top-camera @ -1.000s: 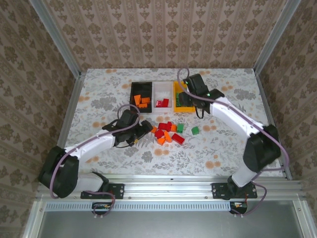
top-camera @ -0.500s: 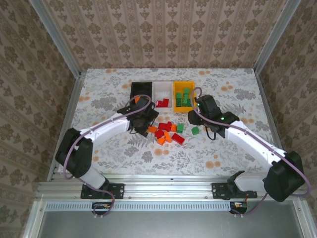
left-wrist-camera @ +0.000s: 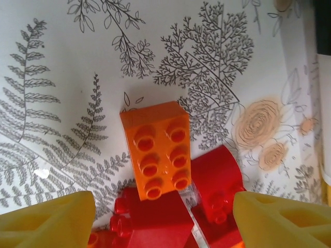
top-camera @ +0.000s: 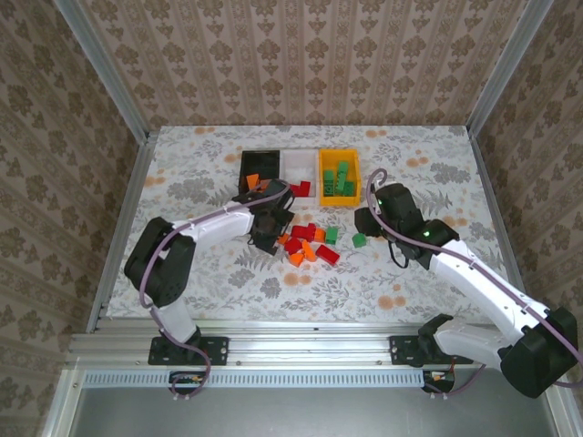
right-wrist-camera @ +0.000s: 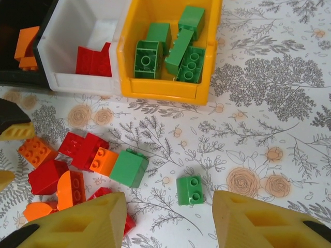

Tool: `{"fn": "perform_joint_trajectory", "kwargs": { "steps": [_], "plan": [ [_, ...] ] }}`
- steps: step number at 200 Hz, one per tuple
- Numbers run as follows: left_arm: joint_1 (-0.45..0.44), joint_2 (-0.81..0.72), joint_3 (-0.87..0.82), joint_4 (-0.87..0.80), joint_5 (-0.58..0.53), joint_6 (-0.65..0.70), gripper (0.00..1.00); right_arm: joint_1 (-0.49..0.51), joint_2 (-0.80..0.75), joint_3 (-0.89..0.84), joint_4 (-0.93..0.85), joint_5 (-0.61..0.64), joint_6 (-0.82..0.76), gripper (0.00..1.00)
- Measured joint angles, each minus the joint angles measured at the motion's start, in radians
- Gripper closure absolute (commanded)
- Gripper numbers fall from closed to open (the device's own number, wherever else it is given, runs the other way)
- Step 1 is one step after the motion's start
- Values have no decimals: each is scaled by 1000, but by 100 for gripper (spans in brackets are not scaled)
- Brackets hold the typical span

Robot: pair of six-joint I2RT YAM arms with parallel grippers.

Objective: Sort the legos into containers by color

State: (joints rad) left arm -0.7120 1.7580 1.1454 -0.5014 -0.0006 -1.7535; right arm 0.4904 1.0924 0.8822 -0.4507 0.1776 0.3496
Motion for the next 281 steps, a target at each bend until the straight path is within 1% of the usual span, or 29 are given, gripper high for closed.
{"fn": "perform_joint_trajectory", "kwargs": {
  "steps": [34,62,98,107,124,136,161,195,221,246,263,281],
  "plan": [
    [0,55,5,0,-2,-9,30,0,-26,-23,3,-16,11,51],
    [5,64,1,10,-8,-17,36,0,-37,-28,8,-31,18,51],
    [20,69,-15,31,4,-27,42,0,-41,-44,22,-50,22,51],
    [20,69,-16,29,5,-27,46,0,-41,-47,23,-54,22,51],
    [22,68,-22,27,8,-26,49,0,-41,-53,26,-60,25,50],
    [24,64,-31,30,12,-24,55,0,-41,-57,27,-63,26,50],
    [29,38,-64,62,21,-23,60,3,-41,-62,27,-74,32,50],
    [42,-9,-123,101,-6,-3,62,12,-41,-65,29,-80,44,50],
    [48,-77,-168,74,-57,51,63,18,-41,-66,29,-81,47,50],
    [51,-193,-175,23,-119,140,63,23,-41,-68,30,-81,48,50],
    [77,-272,-151,-19,-158,238,63,25,-41,-74,30,-81,48,50],
    [131,-296,-79,-54,-181,360,63,28,-41,-78,30,-81,48,50]
  ]
}}
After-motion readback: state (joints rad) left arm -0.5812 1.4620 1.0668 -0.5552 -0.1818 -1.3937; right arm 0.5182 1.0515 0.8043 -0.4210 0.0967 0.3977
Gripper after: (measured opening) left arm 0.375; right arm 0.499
